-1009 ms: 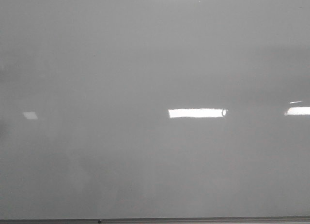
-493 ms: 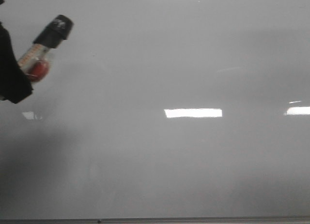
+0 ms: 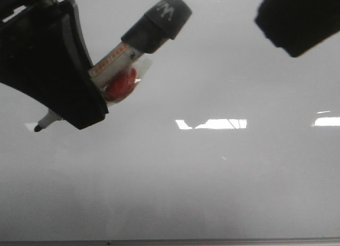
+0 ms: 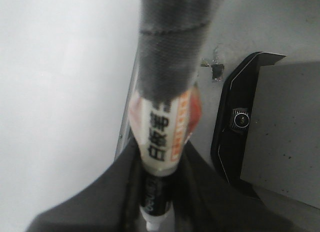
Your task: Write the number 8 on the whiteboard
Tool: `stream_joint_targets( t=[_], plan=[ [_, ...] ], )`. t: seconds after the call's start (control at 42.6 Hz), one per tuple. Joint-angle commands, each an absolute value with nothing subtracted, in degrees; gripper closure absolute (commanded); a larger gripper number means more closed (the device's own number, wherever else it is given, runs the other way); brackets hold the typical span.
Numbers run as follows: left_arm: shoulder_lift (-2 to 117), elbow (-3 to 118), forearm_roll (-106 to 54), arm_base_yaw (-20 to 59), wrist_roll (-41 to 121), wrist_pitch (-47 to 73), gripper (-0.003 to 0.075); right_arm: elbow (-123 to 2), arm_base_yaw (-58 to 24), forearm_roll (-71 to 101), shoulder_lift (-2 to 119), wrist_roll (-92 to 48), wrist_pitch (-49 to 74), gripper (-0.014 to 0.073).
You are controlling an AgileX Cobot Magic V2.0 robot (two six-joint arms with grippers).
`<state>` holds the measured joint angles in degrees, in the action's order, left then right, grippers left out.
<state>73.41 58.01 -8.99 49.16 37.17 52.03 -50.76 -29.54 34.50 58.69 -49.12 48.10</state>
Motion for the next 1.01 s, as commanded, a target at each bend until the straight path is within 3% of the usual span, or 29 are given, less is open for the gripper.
stream_joint_targets(
  t=[0.0, 0.235, 0.469, 0.54, 0.751, 0.844, 0.985],
  plan=[
    [72.25, 59.99, -9.76, 50.66, 38.31, 49.69, 0.0741, -55.14, -33.45, 38.45, 61.03, -54.28, 44.84, 0.0078],
    [72.25, 59.99, -9.76, 50.80, 38.31, 49.45, 0.0741, -61.40, -40.96, 38.45, 68.21, -54.28, 44.95, 0.0073],
    [72.25, 59.99, -9.76, 50.80, 38.31, 49.45, 0.0741, -64.12, -42.14, 38.45, 73.45, -54.28, 44.64, 0.0090],
    [72.25, 59.99, -9.76, 50.80, 38.31, 49.45, 0.0741, -64.38, -42.14, 38.45, 74.48, -54.28, 44.93, 0.0149],
    [71.76, 59.99, -9.85, 50.80, 38.31, 49.45, 0.0741, -64.38, -41.88, 37.95, 74.89, -54.28, 46.84, 0.0548],
    [71.35, 59.99, -9.85, 50.80, 38.31, 49.45, 0.0741, -64.38, -41.76, 36.66, 74.89, -54.28, 48.10, 0.0657],
    [70.60, 59.99, -9.75, 50.80, 38.31, 49.22, 0.0697, -64.38, -41.76, 36.66, 74.89, -54.28, 48.22, 0.0654]
  ],
)
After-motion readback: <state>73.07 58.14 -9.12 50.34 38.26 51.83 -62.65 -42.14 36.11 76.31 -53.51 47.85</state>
